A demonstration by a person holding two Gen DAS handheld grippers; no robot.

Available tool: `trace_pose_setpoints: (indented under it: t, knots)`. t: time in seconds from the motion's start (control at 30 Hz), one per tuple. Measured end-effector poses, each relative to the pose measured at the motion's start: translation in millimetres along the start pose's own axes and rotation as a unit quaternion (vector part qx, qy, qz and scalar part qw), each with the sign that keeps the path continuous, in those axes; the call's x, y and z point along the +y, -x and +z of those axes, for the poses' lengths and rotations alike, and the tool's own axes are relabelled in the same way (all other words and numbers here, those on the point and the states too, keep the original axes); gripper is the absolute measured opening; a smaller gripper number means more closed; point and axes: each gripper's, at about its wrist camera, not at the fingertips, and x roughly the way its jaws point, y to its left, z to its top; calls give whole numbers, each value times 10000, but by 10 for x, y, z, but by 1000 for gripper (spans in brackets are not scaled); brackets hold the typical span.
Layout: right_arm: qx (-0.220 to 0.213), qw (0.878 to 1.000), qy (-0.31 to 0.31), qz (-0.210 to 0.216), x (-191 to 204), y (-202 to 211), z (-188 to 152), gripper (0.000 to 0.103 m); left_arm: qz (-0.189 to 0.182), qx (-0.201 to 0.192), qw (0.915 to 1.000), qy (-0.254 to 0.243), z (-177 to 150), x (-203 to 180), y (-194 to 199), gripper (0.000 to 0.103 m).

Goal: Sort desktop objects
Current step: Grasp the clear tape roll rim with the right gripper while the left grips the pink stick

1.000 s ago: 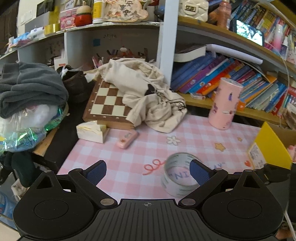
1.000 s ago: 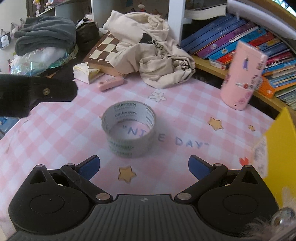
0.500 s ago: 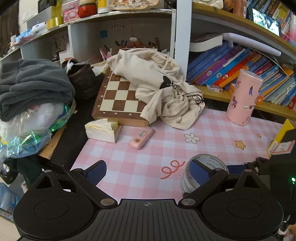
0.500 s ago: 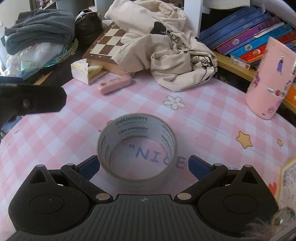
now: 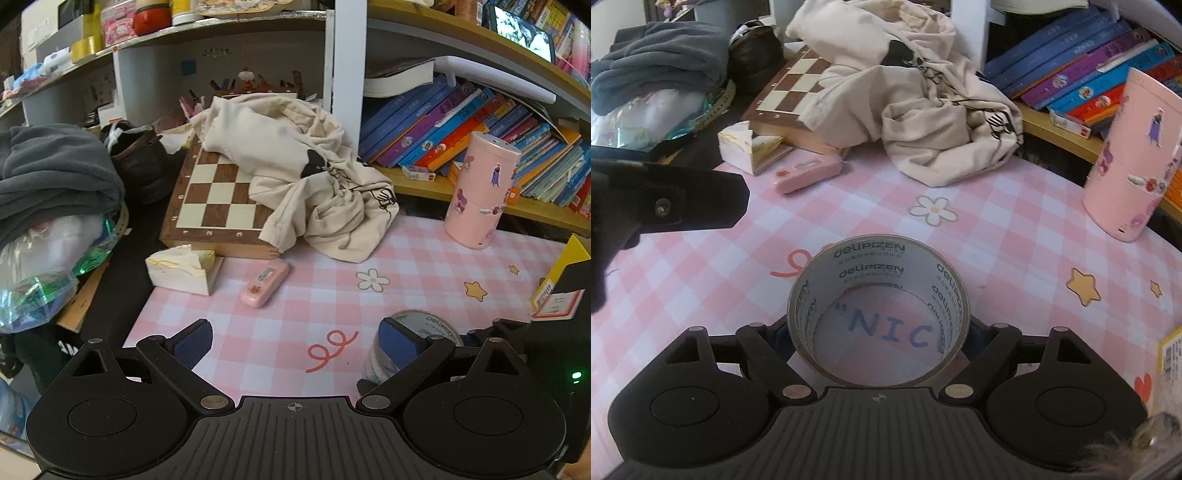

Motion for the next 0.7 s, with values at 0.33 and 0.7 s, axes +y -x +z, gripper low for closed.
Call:
trace_pose_setpoints:
  t: [0.33,0.7]
  knots:
    - [-65,9988,-434,-198,-305,298,-91,82,-161,14,9994,-293,85,-129,-239,98]
    - [45,9978,-616,-222,-424,444,-235,82,281,12,9988,-412,246,-80,-821,96]
